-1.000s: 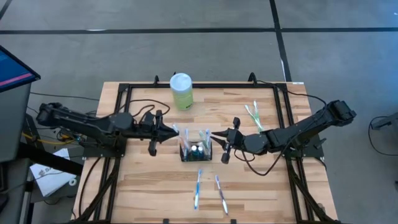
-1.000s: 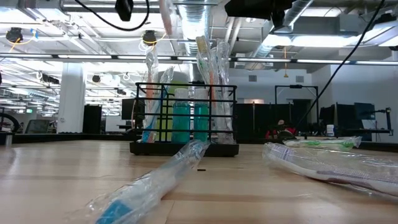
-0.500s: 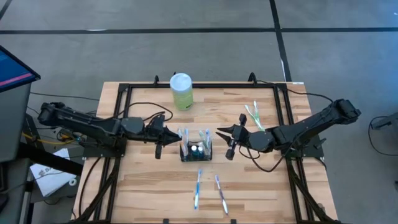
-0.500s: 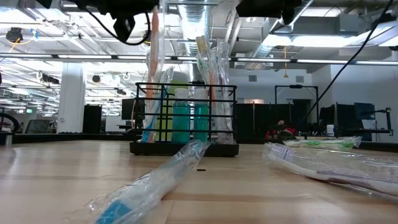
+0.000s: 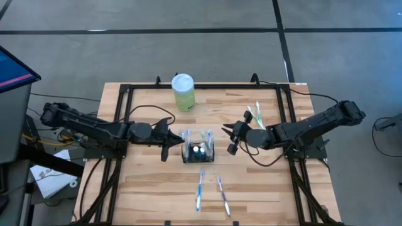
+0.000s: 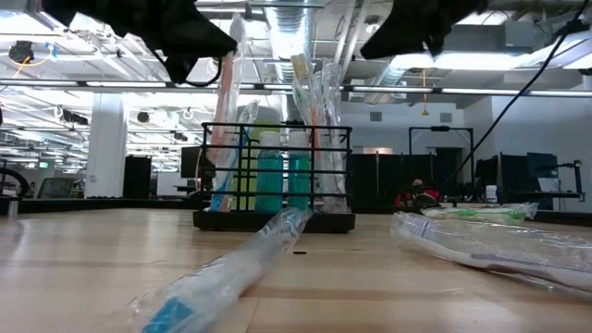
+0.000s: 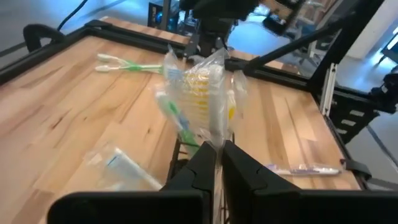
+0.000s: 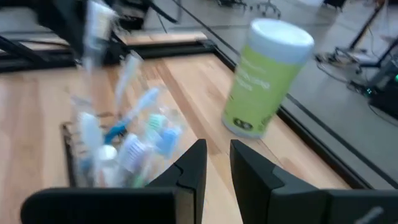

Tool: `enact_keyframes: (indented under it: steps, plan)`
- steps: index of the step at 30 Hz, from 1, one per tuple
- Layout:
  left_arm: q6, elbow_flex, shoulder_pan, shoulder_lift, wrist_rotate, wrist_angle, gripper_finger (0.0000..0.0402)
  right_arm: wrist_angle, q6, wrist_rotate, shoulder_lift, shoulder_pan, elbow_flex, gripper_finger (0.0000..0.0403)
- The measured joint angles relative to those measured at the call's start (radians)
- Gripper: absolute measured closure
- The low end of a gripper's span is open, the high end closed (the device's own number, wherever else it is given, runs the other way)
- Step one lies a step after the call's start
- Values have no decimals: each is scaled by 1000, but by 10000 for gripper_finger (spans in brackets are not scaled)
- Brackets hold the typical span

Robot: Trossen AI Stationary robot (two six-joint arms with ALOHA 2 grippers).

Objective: Pick & Place toothbrushing station
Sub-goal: Put the orange toothbrush into the wire organizer

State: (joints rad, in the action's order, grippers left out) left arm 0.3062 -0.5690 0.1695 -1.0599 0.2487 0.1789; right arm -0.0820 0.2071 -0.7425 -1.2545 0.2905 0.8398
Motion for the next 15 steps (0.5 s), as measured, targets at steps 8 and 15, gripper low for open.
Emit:
enact_keyframes:
  steps: [8, 15]
  plan:
    - [42, 63, 7, -2, 12, 86, 396, -122, 79, 0, 0, -62, 0, 340]
    - [75, 132, 22, -16, 17, 197, 395, -238, 168, 1, 0, -112, 0, 340]
